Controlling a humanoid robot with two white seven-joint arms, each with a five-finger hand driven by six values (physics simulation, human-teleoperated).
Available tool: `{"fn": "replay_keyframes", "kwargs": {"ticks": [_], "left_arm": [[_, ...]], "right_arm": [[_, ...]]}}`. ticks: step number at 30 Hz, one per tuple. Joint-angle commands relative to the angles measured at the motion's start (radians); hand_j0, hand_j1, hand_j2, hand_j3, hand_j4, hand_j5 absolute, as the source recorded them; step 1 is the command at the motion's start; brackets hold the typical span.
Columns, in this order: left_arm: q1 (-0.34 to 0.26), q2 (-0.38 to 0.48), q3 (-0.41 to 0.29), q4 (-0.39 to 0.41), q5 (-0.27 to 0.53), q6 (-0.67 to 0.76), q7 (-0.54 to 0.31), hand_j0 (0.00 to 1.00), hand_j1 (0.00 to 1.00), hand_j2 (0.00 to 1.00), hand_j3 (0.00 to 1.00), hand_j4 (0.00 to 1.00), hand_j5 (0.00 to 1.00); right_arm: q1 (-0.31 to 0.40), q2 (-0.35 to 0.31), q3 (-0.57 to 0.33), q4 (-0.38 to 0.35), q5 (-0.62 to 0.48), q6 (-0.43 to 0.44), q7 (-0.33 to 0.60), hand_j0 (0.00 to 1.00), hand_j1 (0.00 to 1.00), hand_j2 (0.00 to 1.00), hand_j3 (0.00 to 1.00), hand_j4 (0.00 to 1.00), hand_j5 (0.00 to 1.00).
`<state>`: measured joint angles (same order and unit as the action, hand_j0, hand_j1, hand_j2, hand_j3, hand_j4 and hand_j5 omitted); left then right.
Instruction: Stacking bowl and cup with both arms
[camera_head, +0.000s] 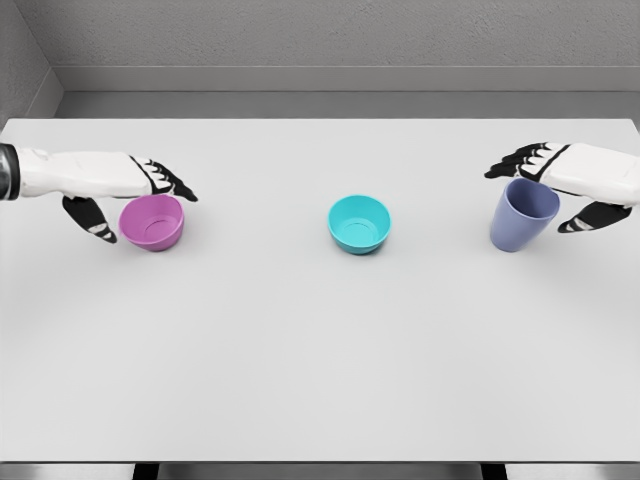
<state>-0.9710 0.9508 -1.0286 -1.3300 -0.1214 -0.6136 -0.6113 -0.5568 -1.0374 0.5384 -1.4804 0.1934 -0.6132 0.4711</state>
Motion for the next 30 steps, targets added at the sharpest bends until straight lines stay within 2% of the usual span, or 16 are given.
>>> {"fn": "replay_keyframes", "kwargs": {"ticks": [1, 4, 11, 16, 23, 26, 30], "left_arm": [[0.0, -0.003, -0.002, 0.02, 0.006, 0.003, 0.0, 1.0, 1.0, 1.0, 1.0, 1.0, 1.0], [0.006, -0.007, -0.002, 0.043, 0.037, 0.003, 0.0, 1.0, 1.0, 1.0, 1.0, 1.0, 1.0], [0.003, -0.044, 0.002, 0.104, 0.043, 0.003, 0.0, 1.0, 1.0, 1.0, 1.0, 1.0, 1.0], [0.009, -0.069, -0.002, 0.123, 0.037, 0.003, 0.0, 1.0, 1.0, 1.0, 1.0, 1.0, 1.0], [0.023, -0.07, -0.002, 0.137, 0.031, 0.003, 0.0, 1.0, 1.0, 1.0, 1.0, 1.0, 1.0], [0.023, -0.099, -0.002, 0.176, 0.013, 0.003, 0.0, 1.0, 1.0, 1.0, 1.0, 1.0, 1.0], [0.028, -0.104, -0.001, 0.183, 0.009, 0.003, 0.0, 1.0, 1.0, 1.0, 1.0, 1.0, 1.0]], "right_arm": [[0.0, 0.007, 0.0, 0.0, -0.006, 0.002, 0.0, 1.0, 1.0, 1.0, 1.0, 1.0, 1.0], [0.0, 0.02, 0.014, 0.023, -0.008, 0.002, 0.0, 1.0, 1.0, 1.0, 1.0, 1.0, 1.0], [-0.002, 0.022, 0.014, 0.051, -0.023, 0.002, 0.0, 1.0, 1.0, 1.0, 1.0, 1.0, 1.0], [-0.006, 0.023, 0.017, 0.077, -0.101, 0.002, 0.0, 1.0, 1.0, 1.0, 1.0, 1.0, 1.0], [-0.006, 0.025, 0.025, 0.077, -0.121, 0.002, 0.0, 1.0, 1.0, 1.0, 1.0, 1.0, 1.0], [-0.008, 0.025, 0.032, 0.075, -0.117, 0.002, 0.001, 1.0, 1.0, 1.0, 1.0, 1.0, 1.0], [-0.008, 0.025, 0.043, 0.072, -0.108, 0.002, 0.001, 1.0, 1.0, 1.0, 1.0, 1.0, 1.0]]}}
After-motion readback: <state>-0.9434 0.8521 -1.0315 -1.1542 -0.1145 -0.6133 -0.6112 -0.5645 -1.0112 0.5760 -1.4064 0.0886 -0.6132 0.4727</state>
